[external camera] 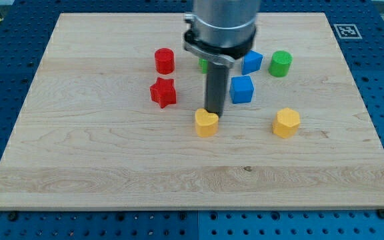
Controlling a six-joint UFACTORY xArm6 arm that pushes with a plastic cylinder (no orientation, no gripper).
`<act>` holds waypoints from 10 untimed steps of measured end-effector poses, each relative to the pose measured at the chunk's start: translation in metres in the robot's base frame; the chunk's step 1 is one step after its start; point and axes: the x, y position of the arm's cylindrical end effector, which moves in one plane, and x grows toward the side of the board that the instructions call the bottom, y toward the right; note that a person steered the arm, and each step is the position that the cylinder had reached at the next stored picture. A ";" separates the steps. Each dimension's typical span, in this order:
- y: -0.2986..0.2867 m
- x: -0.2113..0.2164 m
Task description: Slide the blue cube to the right side of the green circle
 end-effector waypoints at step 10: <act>0.066 -0.036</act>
